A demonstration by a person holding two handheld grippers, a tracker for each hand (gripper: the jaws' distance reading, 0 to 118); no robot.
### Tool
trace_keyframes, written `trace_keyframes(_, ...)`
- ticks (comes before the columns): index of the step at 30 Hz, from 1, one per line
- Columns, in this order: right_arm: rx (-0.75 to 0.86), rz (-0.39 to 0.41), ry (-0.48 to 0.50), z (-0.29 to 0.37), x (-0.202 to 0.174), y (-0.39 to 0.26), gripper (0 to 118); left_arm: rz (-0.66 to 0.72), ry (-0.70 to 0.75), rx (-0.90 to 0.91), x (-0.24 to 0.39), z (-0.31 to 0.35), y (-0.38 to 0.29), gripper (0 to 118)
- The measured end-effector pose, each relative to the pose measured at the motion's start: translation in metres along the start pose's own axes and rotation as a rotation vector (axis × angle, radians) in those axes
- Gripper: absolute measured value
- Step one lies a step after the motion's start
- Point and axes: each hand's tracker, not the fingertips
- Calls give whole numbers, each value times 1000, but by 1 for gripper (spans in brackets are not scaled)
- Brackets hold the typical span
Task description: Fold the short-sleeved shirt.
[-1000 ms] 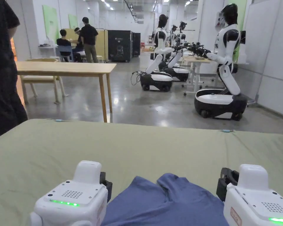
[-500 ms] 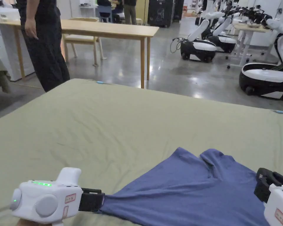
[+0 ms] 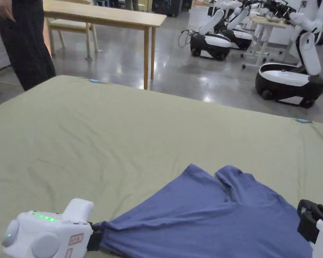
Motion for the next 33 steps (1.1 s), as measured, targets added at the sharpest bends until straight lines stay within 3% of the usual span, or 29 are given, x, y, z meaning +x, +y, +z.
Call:
trace_keyframes(7, -114, -17, -13, -67, 60, 10, 1, -27, -31, 88, 29, 35, 1, 6)
trace_keyframes(8, -131, -19, 8, -83, 67, 12, 25, -22, -42, 84, 31, 35, 1, 6)
trace_keyframes(10, -216, 1, 77, -128, 82, 10, 117, -2, -64, 73, 35, 32, 0, 6)
trace_keyframes(11, -296, 35, 99, -144, 86, 10, 115, 1, -64, 71, 32, 30, 2, 6)
trace_keyframes(13, -290, 174, -1, -183, 88, 10, 117, 16, -55, 59, 34, 29, 5, 7)
trace_keyframes(15, -343, 281, -23, -218, 83, -3, 117, 17, -54, 53, 36, 30, 9, 7)
trace_keyframes(17, -389, 297, -2, -249, 86, -10, 117, 13, -44, 46, 39, 31, 12, 7)
trace_keyframes(19, -447, 260, 50, -283, 92, -13, 117, 8, -31, 39, 39, 30, 17, 7)
trace_keyframes(21, -471, 245, 44, -303, 94, -19, 116, 1, -19, 33, 40, 30, 22, 7)
trace_keyframes(22, -458, 280, 84, -317, 102, -28, 111, -2, -14, 33, 41, 29, 24, 7)
trace_keyframes(24, -523, 237, 118, -328, 111, -37, 66, -3, -5, 24, 43, 28, 28, 7)
trace_keyframes(25, -573, 231, 139, -331, 113, -40, 61, -9, 4, 19, 44, 27, 29, 7)
trace_keyframes(26, -525, 210, 162, -318, 110, -41, 40, -14, 11, 13, 45, 26, 29, 7)
trace_keyframes(27, -457, 261, 115, -308, 104, -37, 19, -19, 16, 8, 45, 25, 30, 7)
trace_keyframes(28, -477, 250, 124, -302, 100, -36, 8, -19, 17, 7, 46, 25, 31, 7)
trace_keyframes(33, -396, 179, 169, -273, 107, -23, 8, -70, 73, 9, 51, 16, 34, 7)
